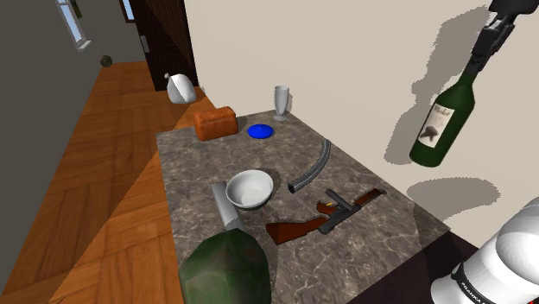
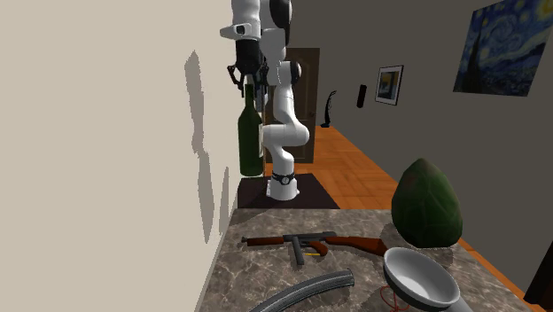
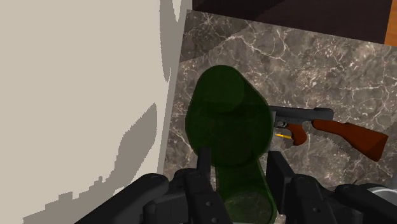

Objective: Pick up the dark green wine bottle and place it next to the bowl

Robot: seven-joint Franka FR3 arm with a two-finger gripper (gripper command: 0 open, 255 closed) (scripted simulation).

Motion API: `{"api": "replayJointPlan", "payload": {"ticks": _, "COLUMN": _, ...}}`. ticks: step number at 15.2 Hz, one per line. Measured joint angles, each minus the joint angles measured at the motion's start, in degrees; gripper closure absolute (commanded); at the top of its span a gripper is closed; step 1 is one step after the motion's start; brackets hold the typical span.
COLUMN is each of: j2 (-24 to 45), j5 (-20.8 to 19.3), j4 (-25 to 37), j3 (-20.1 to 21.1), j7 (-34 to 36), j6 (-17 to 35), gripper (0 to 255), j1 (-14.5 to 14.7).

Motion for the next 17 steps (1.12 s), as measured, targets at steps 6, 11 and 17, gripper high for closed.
{"api": "replayJointPlan", "payload": {"ticks": 6, "j2": 2.93, "j5": 0.37, "j4": 7.17, "j3": -0.06, "j7": -0.54, "j6": -4.25, "gripper": 255, "j1": 0.33}}
{"api": "replayJointPlan", "payload": {"ticks": 11, "j2": 5.52, "j5": 0.77, "j4": 13.53, "j3": 0.01, "j7": -0.85, "j6": -8.04, "gripper": 255, "j1": 0.63}}
{"api": "replayJointPlan", "payload": {"ticks": 17, "j2": 9.25, "j5": 1.24, "j4": 21.93, "j3": -0.22, "j7": -1.44, "j6": -12.74, "gripper": 255, "j1": 0.99}}
